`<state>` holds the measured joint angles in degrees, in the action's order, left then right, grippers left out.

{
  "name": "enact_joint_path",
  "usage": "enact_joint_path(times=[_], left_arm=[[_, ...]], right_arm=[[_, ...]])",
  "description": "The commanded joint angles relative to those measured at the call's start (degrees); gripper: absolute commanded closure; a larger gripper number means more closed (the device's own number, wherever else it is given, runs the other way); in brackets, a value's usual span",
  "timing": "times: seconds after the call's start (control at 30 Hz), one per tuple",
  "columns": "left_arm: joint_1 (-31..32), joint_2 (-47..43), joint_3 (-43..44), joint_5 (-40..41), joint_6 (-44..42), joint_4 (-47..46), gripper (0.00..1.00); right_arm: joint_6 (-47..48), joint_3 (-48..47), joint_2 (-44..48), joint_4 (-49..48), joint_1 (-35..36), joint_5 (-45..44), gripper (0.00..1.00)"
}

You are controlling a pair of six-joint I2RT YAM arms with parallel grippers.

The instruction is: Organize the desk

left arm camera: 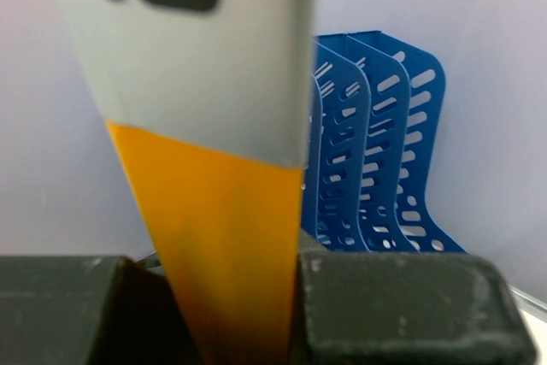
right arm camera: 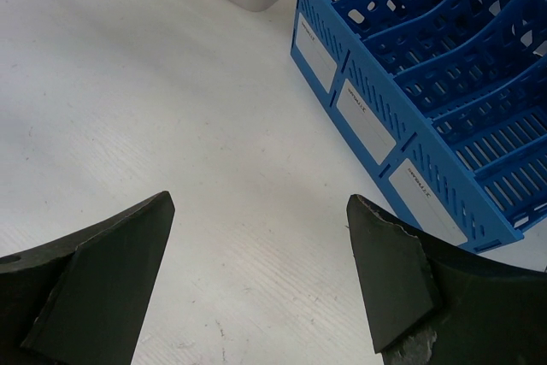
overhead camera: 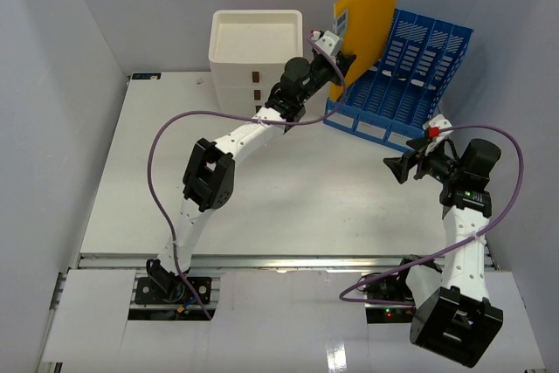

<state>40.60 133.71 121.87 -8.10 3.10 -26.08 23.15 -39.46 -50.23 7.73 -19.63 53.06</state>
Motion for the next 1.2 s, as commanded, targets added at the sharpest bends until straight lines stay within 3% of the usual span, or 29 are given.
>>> enact_joint_path(times=[0.0,0.5,1.17], left_arm=[[2.0,2.2,5.4,6.1,-2.9,-6.3,1.00],[4.6,12.9,13.6,12.7,-2.1,-16.8,1.00],[4.6,17.2,15.3,13.8,1.7,-19.7,1.00]], right_arm=[[-1.1,0.2,0.1,-2.0,-0.4,1.6,0.12],[-2.2,0.5,-0.3,-2.7,-0.5,2.7,0.12],[-2.7,0.7,-0.3,-3.2,-0.5,3.4,0.12]])
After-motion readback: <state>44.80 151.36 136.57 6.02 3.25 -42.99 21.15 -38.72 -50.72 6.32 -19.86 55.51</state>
